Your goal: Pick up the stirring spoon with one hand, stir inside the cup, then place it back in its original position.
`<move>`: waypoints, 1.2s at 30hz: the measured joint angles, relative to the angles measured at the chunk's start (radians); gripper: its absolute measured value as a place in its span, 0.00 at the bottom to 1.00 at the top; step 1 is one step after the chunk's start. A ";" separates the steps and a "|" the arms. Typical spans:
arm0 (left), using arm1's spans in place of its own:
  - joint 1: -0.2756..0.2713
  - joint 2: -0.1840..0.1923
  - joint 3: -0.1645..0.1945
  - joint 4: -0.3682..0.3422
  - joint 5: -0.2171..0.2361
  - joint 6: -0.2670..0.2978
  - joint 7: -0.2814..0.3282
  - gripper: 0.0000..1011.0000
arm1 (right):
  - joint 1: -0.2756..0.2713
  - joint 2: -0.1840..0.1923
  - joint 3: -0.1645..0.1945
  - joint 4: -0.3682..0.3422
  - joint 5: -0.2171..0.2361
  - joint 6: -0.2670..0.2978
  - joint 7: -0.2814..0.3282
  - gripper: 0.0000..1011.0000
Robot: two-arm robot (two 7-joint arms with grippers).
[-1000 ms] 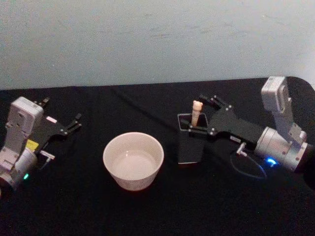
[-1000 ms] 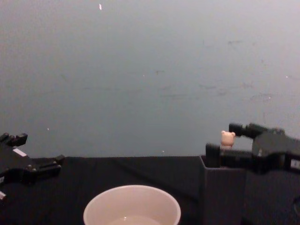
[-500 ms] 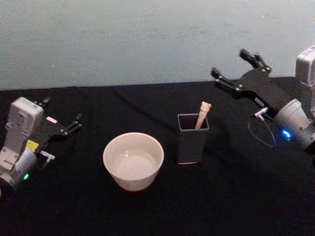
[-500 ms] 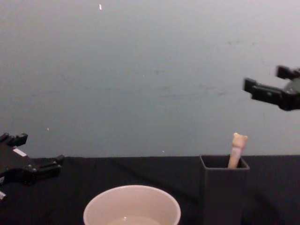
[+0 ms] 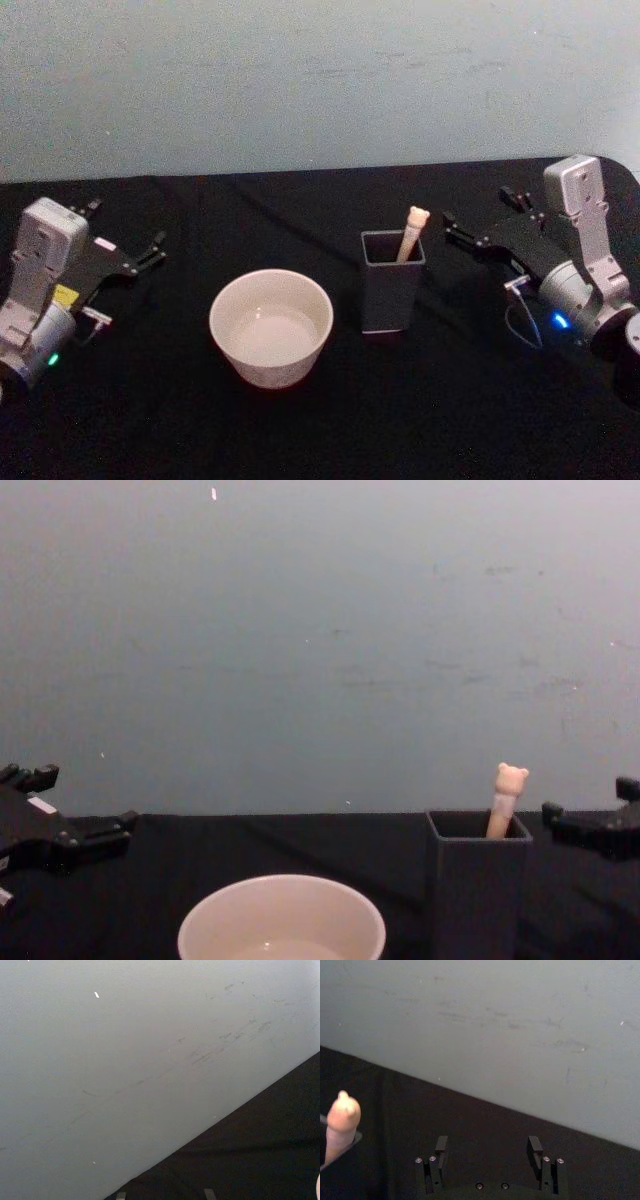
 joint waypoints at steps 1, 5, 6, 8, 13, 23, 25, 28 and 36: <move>0.000 0.000 0.000 0.000 0.000 0.000 0.000 0.99 | 0.001 -0.003 0.000 0.008 -0.004 0.005 0.005 0.99; 0.000 0.000 0.000 0.000 0.000 0.000 0.000 0.99 | 0.001 -0.004 -0.001 0.010 -0.005 0.007 0.006 0.99; 0.000 0.000 0.000 0.000 0.000 0.000 0.000 0.99 | 0.001 -0.004 -0.001 0.010 -0.004 0.007 0.006 0.99; 0.000 0.000 0.000 0.000 0.000 0.000 0.000 0.99 | 0.001 -0.003 -0.001 0.009 -0.004 0.007 0.006 0.99; 0.000 0.000 0.000 0.000 0.000 0.000 0.000 0.99 | 0.001 -0.003 -0.001 0.007 -0.004 0.006 0.006 0.99; 0.000 0.000 0.000 0.000 0.000 0.000 0.000 0.99 | 0.001 -0.002 -0.001 0.005 -0.004 0.004 0.005 0.99; 0.000 0.000 0.000 0.000 0.000 0.000 0.000 0.99 | 0.001 -0.002 -0.001 0.004 -0.004 0.004 0.005 0.99; 0.000 0.000 0.000 0.000 0.000 0.000 0.000 0.99 | 0.001 -0.002 -0.001 0.004 -0.003 0.003 0.005 0.99; 0.000 0.000 0.000 0.000 0.000 0.000 0.000 0.99 | 0.001 -0.001 -0.001 0.003 -0.003 0.003 0.004 0.99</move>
